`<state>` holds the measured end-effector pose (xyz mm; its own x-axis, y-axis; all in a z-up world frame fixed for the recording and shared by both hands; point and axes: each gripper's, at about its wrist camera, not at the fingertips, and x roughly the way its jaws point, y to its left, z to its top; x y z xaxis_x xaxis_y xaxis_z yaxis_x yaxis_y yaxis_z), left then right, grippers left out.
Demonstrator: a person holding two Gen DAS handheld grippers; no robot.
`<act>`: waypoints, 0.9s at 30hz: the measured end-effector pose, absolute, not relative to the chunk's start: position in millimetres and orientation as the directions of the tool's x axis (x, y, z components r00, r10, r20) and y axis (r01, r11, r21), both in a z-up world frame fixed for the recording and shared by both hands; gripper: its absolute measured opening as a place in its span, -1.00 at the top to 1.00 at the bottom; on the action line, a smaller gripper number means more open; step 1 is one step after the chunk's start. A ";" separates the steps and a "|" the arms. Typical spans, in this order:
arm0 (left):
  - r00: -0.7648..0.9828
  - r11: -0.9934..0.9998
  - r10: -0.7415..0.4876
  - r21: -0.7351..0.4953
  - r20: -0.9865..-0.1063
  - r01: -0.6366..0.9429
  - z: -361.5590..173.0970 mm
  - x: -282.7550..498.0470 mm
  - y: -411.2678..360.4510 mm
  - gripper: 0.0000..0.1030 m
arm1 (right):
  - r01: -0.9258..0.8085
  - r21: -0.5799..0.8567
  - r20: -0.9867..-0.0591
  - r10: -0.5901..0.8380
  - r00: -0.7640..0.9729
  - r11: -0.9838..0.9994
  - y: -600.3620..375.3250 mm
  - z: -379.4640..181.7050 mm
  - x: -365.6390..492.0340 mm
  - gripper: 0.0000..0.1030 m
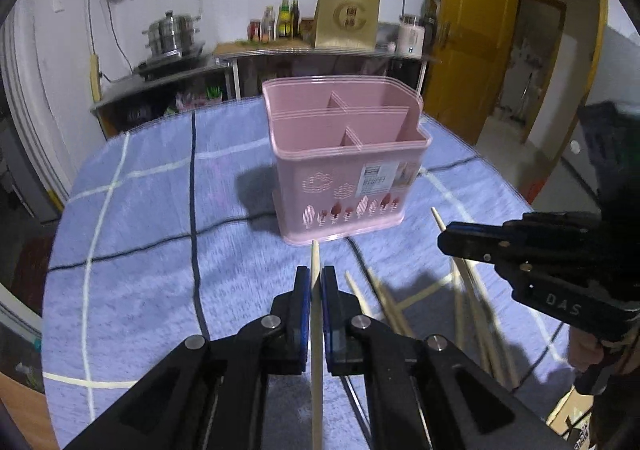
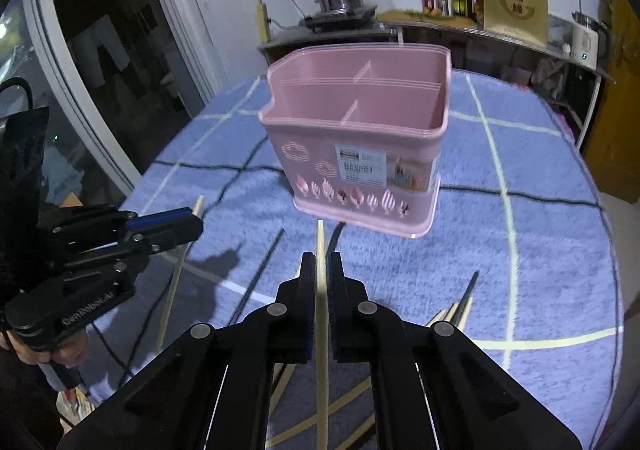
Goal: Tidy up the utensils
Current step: 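Lift both held chopsticks upright and carry them over the pink basket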
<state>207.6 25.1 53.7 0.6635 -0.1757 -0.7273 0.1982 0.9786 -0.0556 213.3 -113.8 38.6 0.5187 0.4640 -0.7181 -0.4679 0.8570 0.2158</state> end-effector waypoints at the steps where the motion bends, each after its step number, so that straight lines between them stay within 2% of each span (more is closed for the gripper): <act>1: 0.675 0.978 -0.180 -0.058 -0.715 0.200 61.5 204.0 25.8 0.90 | -0.470 0.216 -0.709 0.468 0.527 0.856 -113.6 44.1 211.4 0.90; 12: 0.744 0.974 -0.209 -0.069 -0.635 0.214 112.6 175.7 31.9 0.90 | -0.495 0.193 -0.611 0.499 0.615 0.847 -124.4 94.9 180.9 0.90; 27: 0.755 0.968 -0.248 -0.128 -0.608 0.214 133.9 186.1 36.1 0.90 | -0.495 0.183 -0.539 0.508 0.672 0.849 -131.3 117.9 175.1 0.90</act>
